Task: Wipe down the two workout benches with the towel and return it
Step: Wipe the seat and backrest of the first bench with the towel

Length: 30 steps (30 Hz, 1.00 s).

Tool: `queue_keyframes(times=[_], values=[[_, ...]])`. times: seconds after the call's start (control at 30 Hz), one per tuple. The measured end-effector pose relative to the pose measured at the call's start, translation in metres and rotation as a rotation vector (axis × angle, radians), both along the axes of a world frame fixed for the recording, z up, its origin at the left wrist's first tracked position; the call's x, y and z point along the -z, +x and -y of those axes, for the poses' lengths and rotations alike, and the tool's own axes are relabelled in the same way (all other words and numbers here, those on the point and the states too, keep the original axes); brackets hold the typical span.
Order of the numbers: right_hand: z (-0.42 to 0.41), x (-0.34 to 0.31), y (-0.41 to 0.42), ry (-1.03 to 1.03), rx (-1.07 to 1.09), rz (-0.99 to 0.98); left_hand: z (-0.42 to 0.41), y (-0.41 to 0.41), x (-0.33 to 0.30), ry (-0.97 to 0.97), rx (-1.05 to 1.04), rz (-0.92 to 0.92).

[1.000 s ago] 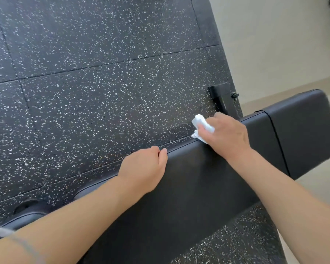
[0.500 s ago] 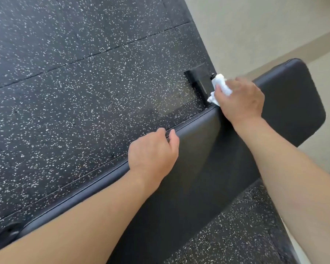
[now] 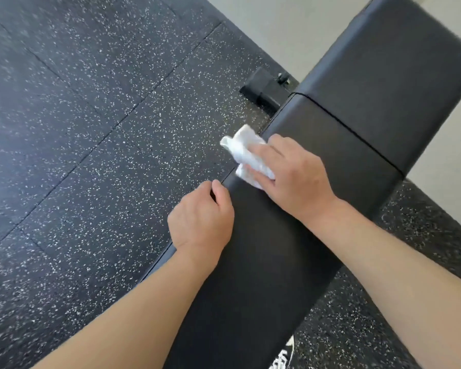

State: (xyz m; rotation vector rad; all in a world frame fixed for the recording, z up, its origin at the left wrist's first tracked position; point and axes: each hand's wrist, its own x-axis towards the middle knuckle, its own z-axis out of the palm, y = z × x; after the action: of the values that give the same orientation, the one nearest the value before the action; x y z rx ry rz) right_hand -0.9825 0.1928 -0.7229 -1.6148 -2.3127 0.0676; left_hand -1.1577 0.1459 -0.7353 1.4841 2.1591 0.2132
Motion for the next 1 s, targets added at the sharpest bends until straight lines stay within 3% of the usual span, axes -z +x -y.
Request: queue_keyframes(times=[0.13,0.2,0.3,0.53,0.6,0.73,0.87,1.0], values=[[-0.033,0.004,0.067,0.019,0.447,-0.091,-0.002,0.001,0.0,-0.008,-0.001,-0.042],[-0.029,0.007,0.077,-0.006,0.568,-0.145,-0.002,0.002,-0.001,-0.004,0.004,-0.062],[0.005,0.004,0.049,-0.014,0.552,-0.178,-0.002,0.002,0.001,0.007,0.007,-0.092],[0.107,0.01,0.014,0.028,0.256,-0.186,-0.001,0.005,0.0,0.037,0.008,-0.101],[0.111,0.011,0.029,0.064,0.339,-0.204,0.0,0.006,-0.002,0.038,0.014,-0.114],[0.098,0.014,0.075,0.117,0.707,-0.281,0.001,0.006,-0.001,0.042,0.031,-0.146],[0.08,0.028,0.114,0.132,1.098,-0.571,0.0,0.007,0.002,0.065,0.051,-0.17],[0.078,0.029,0.113,0.173,1.261,-0.947,0.0,0.005,0.002,0.048,0.053,-0.195]])
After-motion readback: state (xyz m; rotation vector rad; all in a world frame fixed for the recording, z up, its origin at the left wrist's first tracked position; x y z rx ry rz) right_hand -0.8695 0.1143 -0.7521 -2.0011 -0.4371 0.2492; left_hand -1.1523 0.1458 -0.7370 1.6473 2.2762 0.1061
